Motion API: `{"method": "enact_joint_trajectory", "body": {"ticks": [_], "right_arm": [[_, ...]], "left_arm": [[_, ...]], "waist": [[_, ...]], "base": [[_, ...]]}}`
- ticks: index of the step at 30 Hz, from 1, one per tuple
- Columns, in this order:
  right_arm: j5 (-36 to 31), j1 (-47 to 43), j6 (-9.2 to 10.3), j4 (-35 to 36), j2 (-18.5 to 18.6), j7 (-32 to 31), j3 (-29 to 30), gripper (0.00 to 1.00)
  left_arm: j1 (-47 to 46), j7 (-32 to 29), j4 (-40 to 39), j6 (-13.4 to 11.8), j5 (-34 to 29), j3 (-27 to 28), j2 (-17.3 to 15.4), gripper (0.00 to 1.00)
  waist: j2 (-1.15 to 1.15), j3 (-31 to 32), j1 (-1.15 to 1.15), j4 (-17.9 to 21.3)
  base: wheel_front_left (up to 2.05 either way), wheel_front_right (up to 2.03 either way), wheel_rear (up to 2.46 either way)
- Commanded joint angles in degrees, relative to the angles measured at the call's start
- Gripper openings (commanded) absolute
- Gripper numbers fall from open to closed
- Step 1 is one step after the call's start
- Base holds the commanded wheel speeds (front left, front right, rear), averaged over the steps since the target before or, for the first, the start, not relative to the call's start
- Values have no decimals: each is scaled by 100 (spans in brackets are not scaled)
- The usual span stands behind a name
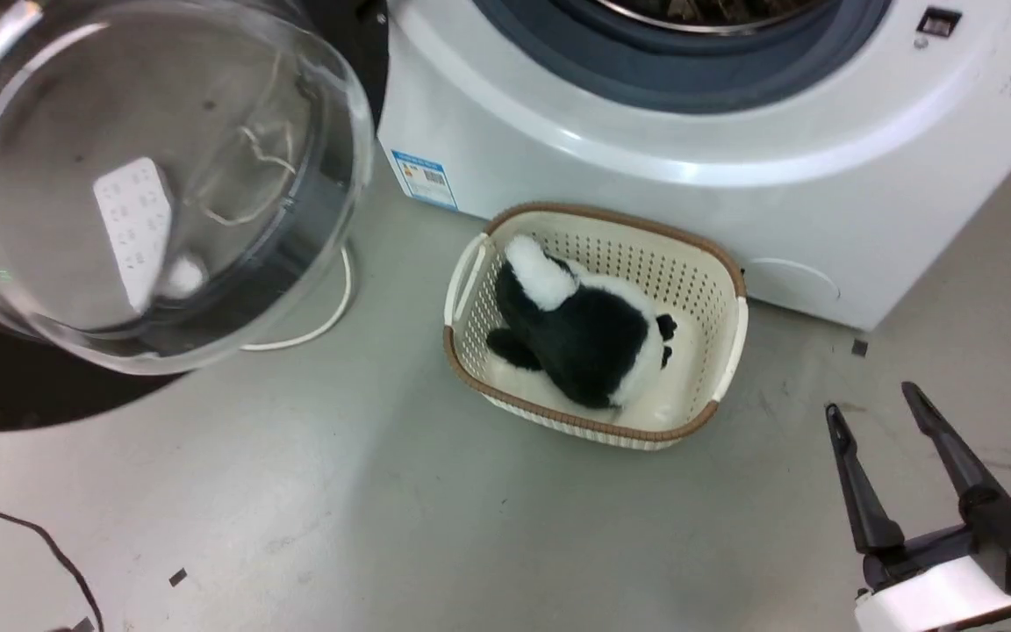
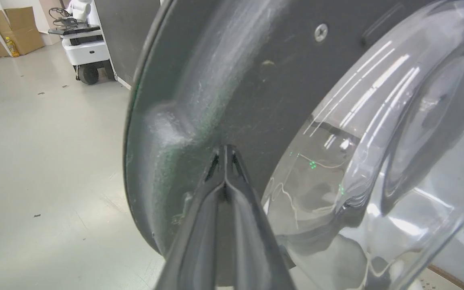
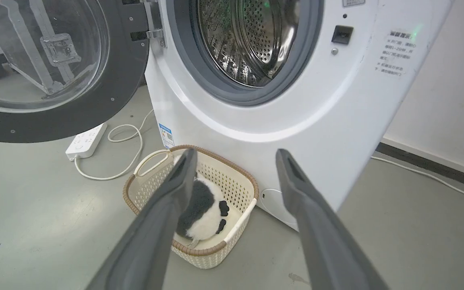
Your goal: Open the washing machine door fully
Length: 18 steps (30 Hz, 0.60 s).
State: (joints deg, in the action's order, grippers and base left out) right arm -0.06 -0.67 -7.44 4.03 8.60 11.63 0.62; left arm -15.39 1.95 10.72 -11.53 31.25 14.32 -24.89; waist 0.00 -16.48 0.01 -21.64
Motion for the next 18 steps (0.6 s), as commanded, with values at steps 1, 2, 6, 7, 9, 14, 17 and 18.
{"method": "enact_joint_trajectory", "body": {"ticks": [1, 2, 6, 7, 9, 14, 17, 18], "right_arm": [[-13, 84, -5, 73, 40, -32, -30, 100], [5, 102, -5, 186, 58, -97, -77, 100], [34, 107, -5, 241, 90, -127, -83, 100], [37, 102, -5, 238, 93, -130, -89, 100], [40, 82, -5, 223, 87, -134, -100, 100], [60, 21, -5, 129, 42, -85, -95, 100], [17, -9, -5, 51, -61, -3, -34, 100], [-5, -15, -5, 20, -109, 30, 7, 100]], "left_arm": [[-149, 92, 206, 65, 59, 72, -77, 0], [-349, 266, 619, 201, 101, 93, -160, 0], [-564, 479, 1079, 333, 102, 50, -206, 0], [-603, 549, 1169, 354, 92, 43, -215, 0], [-657, 684, 1327, 407, 60, 15, -239, 0], [-674, 991, 1547, 558, -57, -53, -330, 0], [-581, 1123, 1395, 671, -176, -131, -364, 0], [-527, 1163, 1285, 681, -256, -170, -372, 0]], "waist": [[0, -79, -1, 52], [0, -123, -1, 88], [0, -126, -1, 109], [0, -107, -1, 113], [0, -46, -1, 118], [0, 210, -1, 150], [0, 450, -1, 205], [0, 541, -1, 230]], "base": [[0, 0, 0], [0, 0, 0], [0, 0, 0], [0, 0, 0], [0, 0, 0], [0, 0, 0], [0, 0, 0], [0, 0, 0]]}}
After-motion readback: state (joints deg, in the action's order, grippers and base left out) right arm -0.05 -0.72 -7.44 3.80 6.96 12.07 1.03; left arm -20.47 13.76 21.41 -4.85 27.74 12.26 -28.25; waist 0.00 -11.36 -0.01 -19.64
